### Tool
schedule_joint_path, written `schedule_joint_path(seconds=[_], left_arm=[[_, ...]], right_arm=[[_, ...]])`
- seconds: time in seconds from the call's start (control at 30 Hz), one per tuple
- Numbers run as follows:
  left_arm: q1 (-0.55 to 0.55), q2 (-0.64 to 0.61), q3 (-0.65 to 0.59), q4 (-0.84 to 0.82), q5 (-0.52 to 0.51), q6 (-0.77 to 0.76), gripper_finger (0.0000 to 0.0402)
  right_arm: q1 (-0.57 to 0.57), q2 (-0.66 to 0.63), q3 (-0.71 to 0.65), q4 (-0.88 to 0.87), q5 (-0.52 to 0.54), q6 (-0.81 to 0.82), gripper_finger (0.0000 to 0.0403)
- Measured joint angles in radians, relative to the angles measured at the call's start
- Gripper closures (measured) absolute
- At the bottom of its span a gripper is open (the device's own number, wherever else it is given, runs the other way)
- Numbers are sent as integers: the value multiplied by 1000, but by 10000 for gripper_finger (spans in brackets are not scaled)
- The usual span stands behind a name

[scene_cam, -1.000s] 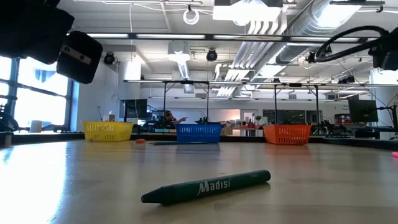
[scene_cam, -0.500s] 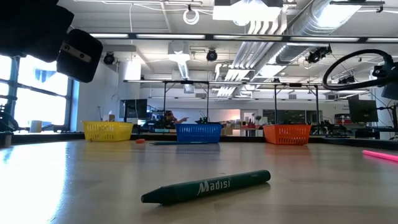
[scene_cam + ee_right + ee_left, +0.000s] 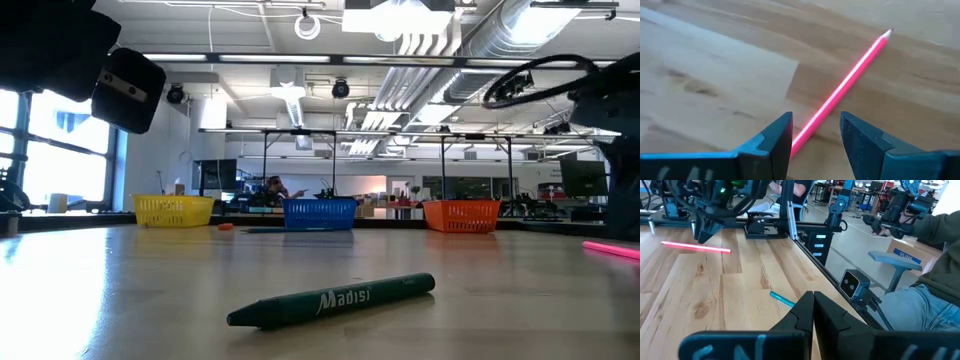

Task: Sort crayons/erasers/pens/pencils in bins
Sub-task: Put the pink colored pencil into the yellow bin

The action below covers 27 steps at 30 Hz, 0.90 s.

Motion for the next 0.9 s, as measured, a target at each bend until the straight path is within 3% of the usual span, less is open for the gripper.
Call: schedule_joint_path(seconds=[0.67, 0.9], left_arm=[[-3, 0, 0, 0, -3, -15, 401], [-4, 0, 0, 0, -11, -17, 401]], right_arm=[[-57, 46, -37, 34, -49, -91, 247], [-57, 47, -39, 69, -24, -175, 293]])
